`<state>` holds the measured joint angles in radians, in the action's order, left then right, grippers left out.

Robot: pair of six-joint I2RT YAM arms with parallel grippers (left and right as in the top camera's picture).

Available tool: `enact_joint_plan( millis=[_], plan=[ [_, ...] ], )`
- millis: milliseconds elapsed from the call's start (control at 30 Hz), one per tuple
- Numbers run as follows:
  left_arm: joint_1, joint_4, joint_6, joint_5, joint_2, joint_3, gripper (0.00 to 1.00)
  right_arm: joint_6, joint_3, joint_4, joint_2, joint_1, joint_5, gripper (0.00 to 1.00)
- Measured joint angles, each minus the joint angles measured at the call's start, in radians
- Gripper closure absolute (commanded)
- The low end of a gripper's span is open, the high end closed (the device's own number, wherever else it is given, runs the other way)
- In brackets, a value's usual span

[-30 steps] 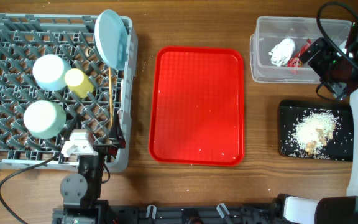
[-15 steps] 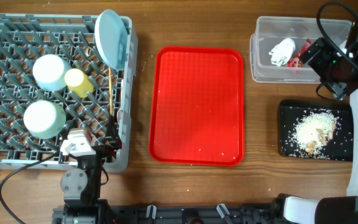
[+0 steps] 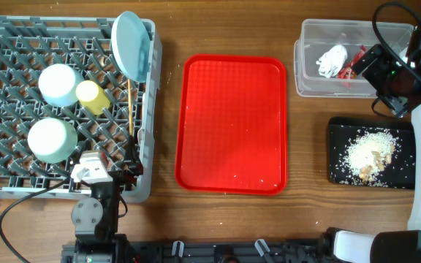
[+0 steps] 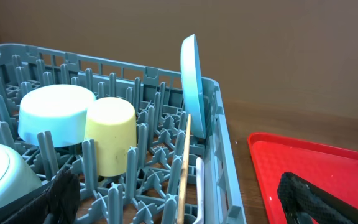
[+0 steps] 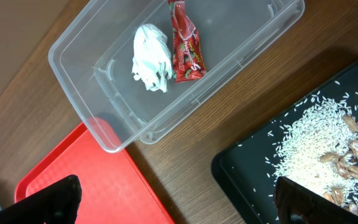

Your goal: Sort waste into correct bins and load items into the dishwasher rack

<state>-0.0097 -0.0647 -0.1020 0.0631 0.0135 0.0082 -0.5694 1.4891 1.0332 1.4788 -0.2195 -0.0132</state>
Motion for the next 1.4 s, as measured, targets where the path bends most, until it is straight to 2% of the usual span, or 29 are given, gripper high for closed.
enact_joint_plan(
  millis=[633, 1167, 1267, 1400],
  plan=[
    [0.0, 0.0, 0.0, 0.0, 0.0, 0.0, 0.0, 0.0, 0.0, 0.0, -0.016, 0.0, 0.0, 0.0],
    [0.0, 0.0, 0.0, 0.0, 0.0, 0.0, 0.0, 0.008, -0.018, -0.016, -0.315, 0.0, 0.097, 0.0],
    [0.0, 0.0, 0.0, 0.0, 0.0, 0.0, 0.0, 0.026, -0.159, -0.17, -0.455, 0.024, 0.107, 0.0],
    [0.0, 0.0, 0.0, 0.0, 0.0, 0.0, 0.0, 0.103, -0.431, -0.494, -0.628, 0.127, 0.088, 0.0]
  ],
)
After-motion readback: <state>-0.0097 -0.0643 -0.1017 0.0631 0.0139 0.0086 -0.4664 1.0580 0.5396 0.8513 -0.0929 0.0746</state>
